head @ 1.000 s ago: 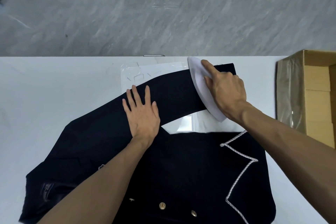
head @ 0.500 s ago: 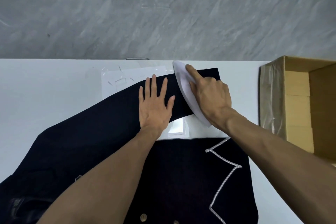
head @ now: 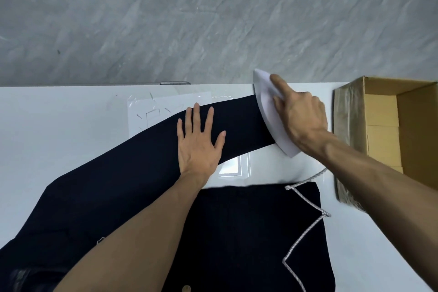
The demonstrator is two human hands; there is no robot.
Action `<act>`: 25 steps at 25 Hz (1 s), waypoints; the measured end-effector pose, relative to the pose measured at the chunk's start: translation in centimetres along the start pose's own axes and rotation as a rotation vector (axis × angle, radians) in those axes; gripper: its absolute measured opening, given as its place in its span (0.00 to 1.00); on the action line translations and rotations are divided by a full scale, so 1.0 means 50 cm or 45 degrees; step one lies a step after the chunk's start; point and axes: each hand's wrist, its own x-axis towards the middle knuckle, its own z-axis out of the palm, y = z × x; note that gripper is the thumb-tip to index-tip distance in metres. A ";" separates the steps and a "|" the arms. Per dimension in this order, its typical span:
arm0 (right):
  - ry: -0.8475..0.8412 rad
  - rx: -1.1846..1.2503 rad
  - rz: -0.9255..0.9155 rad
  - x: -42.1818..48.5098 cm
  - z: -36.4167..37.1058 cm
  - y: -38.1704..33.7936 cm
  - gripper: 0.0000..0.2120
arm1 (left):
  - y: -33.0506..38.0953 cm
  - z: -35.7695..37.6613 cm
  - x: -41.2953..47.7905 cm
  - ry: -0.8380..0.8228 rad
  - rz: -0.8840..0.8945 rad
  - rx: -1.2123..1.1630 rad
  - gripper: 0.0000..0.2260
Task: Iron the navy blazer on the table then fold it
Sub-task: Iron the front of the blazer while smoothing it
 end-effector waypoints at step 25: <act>-0.151 -0.103 -0.259 -0.053 0.044 -0.114 0.27 | 0.000 0.011 0.000 0.048 -0.030 -0.043 0.26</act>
